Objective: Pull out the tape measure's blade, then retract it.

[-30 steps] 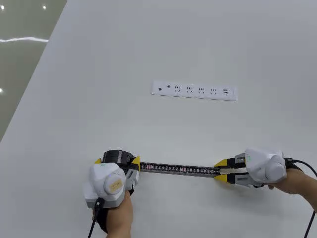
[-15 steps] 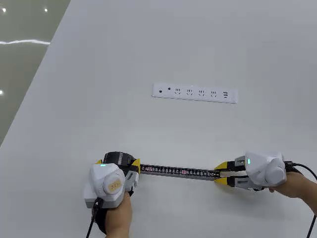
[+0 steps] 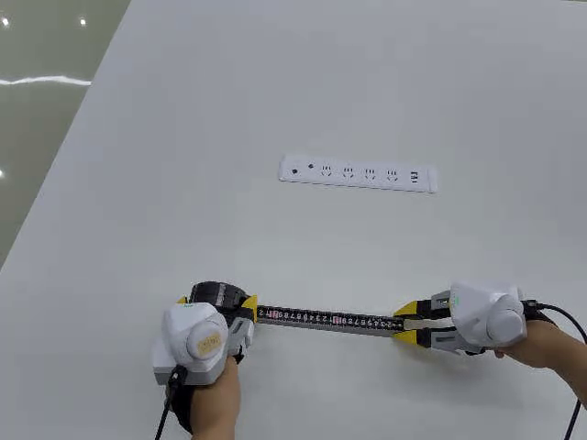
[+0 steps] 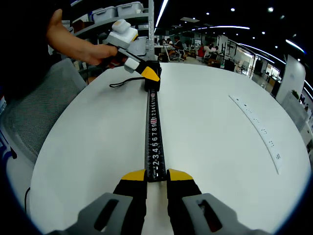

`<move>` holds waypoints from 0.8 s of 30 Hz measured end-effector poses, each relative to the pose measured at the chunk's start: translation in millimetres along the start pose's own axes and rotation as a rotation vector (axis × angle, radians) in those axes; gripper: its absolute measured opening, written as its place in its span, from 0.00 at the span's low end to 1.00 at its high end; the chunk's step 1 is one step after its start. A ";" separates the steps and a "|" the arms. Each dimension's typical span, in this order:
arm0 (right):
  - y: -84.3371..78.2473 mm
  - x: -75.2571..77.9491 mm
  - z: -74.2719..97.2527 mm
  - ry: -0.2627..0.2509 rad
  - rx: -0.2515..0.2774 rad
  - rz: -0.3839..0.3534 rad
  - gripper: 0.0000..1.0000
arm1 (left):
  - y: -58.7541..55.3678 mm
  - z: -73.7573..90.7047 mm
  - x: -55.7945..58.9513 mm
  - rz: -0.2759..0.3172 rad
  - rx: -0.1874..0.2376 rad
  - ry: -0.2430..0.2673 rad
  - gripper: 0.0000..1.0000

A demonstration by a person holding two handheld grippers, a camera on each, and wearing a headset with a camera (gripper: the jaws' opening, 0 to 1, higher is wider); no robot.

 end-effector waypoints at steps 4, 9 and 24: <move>1.8 -1.1 -1.5 0.003 0.001 -0.001 0.14 | 0.3 0.6 -0.6 -0.005 -0.002 -0.005 0.58; 3.6 -1.9 -3.0 0.005 0.004 -0.001 0.15 | 1.1 1.5 -1.0 -0.003 -0.006 -0.011 0.58; 6.5 -0.3 -5.1 0.002 0.009 0.003 0.14 | 2.0 0.7 -1.4 -0.001 -0.016 -0.015 0.58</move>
Point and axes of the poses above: the centre of the closed fingertips' face, and the gripper's own axes: z roughly backward along the fingers, x roughly to its right, y roughly out of its top, the point moved 9 cm from there along z, roughly backward along the fingers, and after that the axes turned 2 degrees about -z, right-handed, at the moved point
